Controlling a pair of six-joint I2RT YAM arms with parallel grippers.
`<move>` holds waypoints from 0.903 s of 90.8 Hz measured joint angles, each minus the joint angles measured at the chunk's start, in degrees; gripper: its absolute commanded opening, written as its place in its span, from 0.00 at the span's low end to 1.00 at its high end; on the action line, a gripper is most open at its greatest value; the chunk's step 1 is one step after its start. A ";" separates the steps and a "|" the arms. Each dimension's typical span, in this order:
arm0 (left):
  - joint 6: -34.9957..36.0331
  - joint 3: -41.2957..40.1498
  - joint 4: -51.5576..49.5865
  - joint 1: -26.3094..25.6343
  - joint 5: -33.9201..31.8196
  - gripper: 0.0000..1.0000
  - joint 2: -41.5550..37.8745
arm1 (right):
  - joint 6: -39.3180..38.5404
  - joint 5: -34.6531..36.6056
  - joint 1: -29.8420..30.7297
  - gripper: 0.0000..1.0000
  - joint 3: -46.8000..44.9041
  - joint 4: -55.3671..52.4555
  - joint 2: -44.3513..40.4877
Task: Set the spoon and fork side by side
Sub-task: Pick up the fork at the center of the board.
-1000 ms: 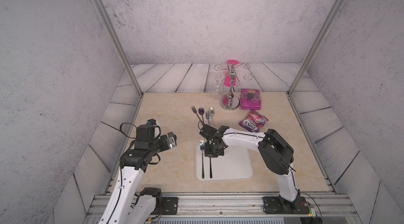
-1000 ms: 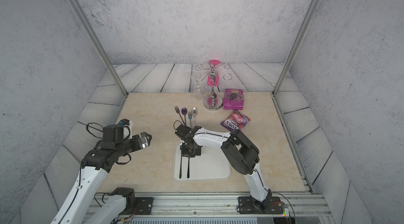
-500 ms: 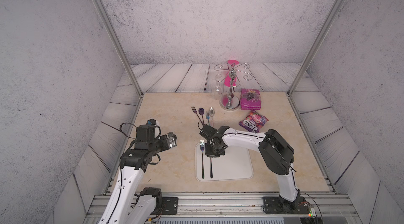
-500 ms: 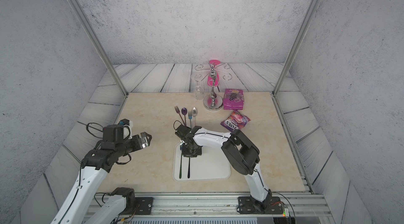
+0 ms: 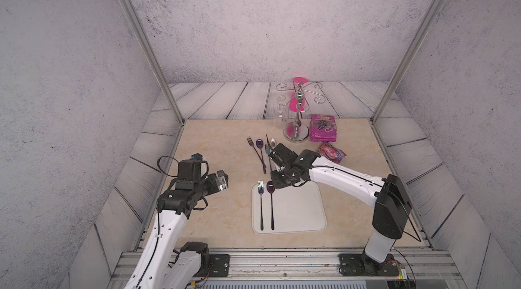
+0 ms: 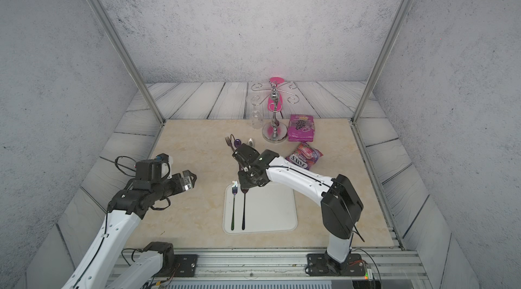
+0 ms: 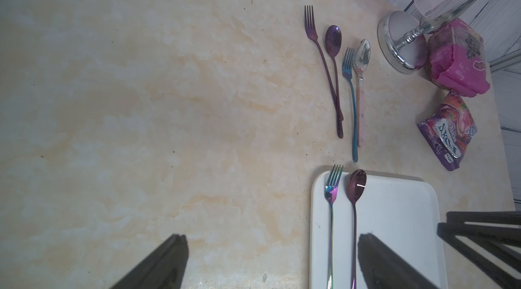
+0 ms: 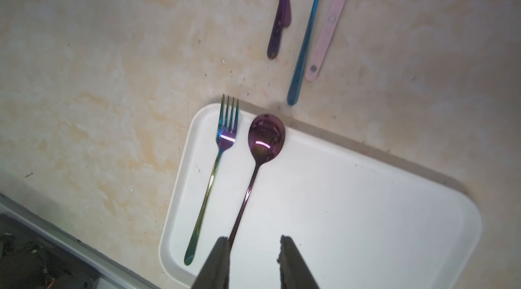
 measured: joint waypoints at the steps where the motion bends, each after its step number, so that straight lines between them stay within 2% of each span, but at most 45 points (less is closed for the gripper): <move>1: -0.13 0.00 0.00 0.00 0.07 0.99 0.13 | -0.39 0.07 -0.33 0.32 0.31 0.00 0.09; 16: -2.12 -0.11 0.50 -1.25 2.54 0.99 2.73 | -6.82 -0.24 -5.73 0.32 7.17 -0.31 5.73; 39: -1.01 -1.29 2.25 -5.09 7.52 0.98 2.82 | -12.50 -1.62 -9.14 0.32 23.21 -0.09 22.73; 65: 2.64 -1.05 2.69 -5.46 16.59 0.99 6.64 | -13.99 -4.57 -10.78 0.31 40.52 -0.90 37.55; 82: 5.77 -1.01 3.65 -5.57 21.49 0.99 6.38 | -13.90 -4.94 -11.87 0.32 43.25 -1.20 42.03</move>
